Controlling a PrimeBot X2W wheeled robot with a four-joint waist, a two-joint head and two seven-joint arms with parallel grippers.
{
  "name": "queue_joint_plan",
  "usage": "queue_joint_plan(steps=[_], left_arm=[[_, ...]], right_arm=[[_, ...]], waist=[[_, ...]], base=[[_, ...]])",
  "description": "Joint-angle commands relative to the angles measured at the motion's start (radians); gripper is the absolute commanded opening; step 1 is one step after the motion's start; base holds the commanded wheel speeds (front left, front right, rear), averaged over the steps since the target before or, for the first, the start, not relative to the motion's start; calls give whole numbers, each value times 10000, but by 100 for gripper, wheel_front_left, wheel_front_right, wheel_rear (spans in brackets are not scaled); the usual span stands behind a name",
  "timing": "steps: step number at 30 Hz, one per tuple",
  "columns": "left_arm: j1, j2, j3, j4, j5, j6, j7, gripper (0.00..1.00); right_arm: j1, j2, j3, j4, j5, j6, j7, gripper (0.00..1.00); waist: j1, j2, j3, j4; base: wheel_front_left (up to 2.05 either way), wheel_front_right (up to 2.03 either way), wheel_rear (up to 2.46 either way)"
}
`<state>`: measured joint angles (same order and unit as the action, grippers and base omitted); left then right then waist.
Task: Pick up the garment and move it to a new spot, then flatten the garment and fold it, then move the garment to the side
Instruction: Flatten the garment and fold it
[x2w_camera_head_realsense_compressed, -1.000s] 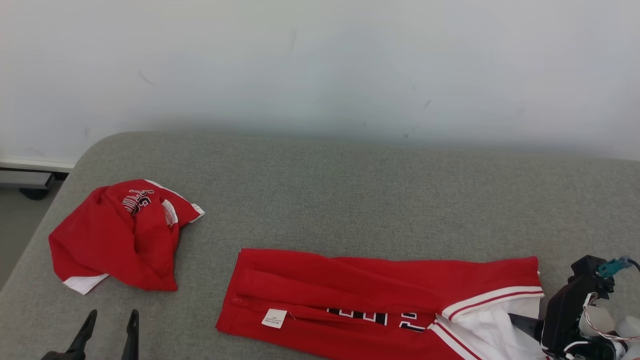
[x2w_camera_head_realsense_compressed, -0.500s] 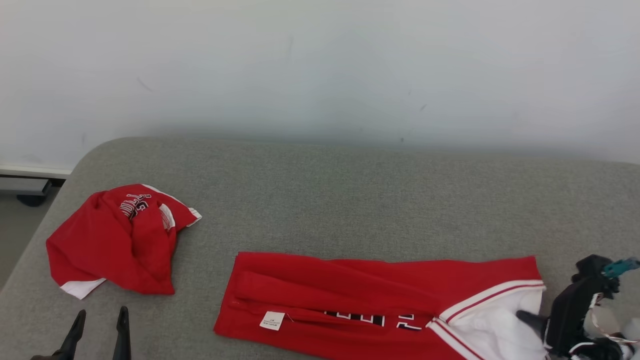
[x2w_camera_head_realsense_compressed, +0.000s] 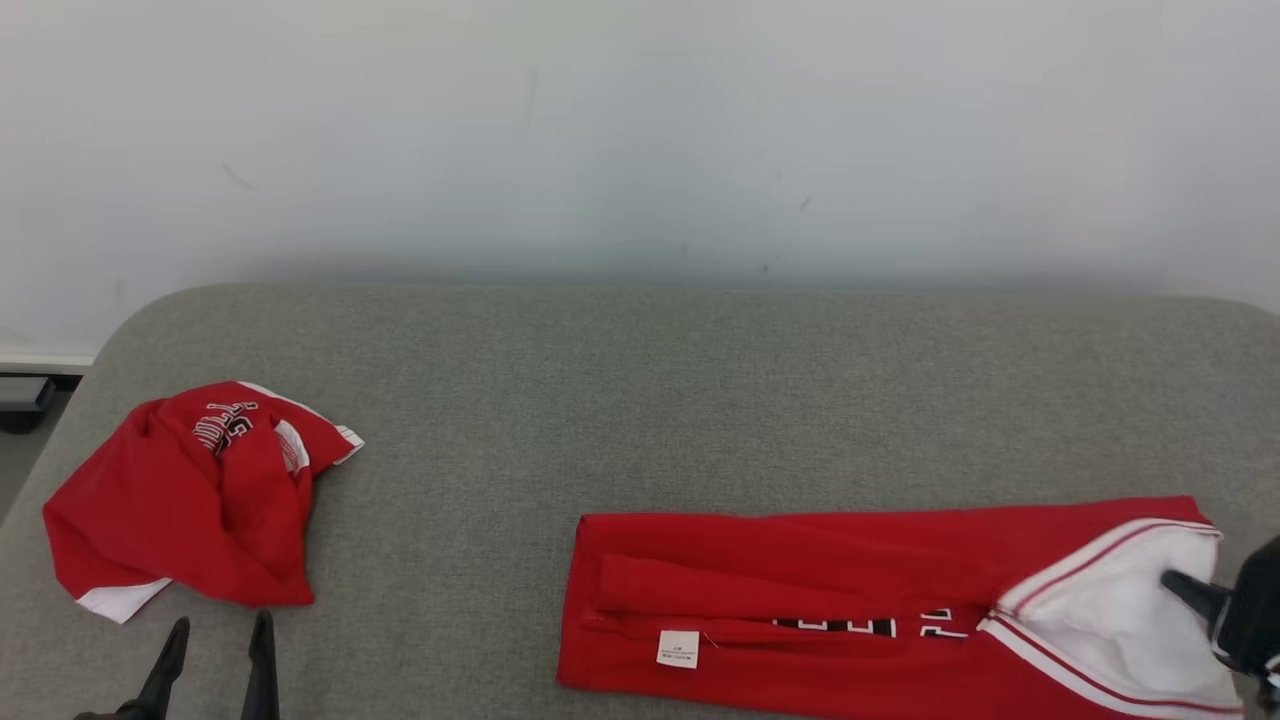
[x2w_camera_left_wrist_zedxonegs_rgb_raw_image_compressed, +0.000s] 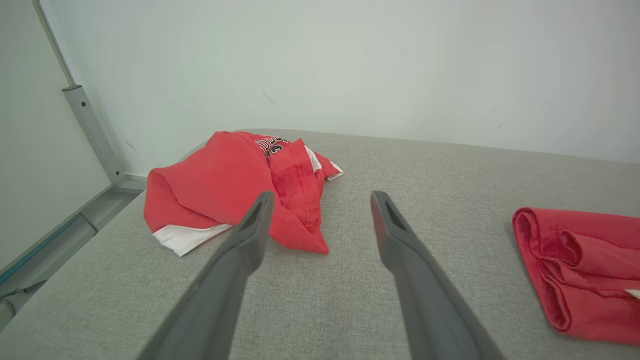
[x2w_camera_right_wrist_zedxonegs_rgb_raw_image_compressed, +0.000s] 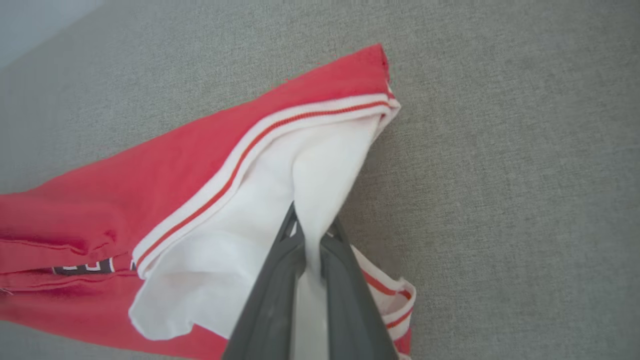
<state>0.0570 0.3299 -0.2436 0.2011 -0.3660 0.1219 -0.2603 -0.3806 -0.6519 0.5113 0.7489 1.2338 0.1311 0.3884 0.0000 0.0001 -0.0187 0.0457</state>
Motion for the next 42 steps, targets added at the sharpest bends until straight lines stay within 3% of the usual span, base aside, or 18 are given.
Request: queue_joint_plan(steps=[1,15,22,31,42], left_arm=[[65,37,76,18,-12,-57,-60,100],[-193,-281,36,182,132,-327,-69,100],[-308,-486,44,343,286,-522,-70,100],[-546,-733,42,644,523,-843,-71,100],[-838,-1037,72,962,745,-1128,-71,100]], right_arm=[[45,71,-99,-409,222,-7,100,0],[904,396,-874,-4011,2511,-7,1448,0],[819,1364,-728,-5032,2924,-5,1374,0],[371,2614,-142,-4847,2466,-5,1019,0],[-298,3721,383,-3071,1598,-5,351,0]], waist=[[0,-1,31,-79],[0,-1,38,26],[0,-1,23,439],[0,-1,28,949],[0,-1,147,1510]], base=[[0,0,0],[0,0,0],[0,0,0],[0,0,0],[0,0,0]])
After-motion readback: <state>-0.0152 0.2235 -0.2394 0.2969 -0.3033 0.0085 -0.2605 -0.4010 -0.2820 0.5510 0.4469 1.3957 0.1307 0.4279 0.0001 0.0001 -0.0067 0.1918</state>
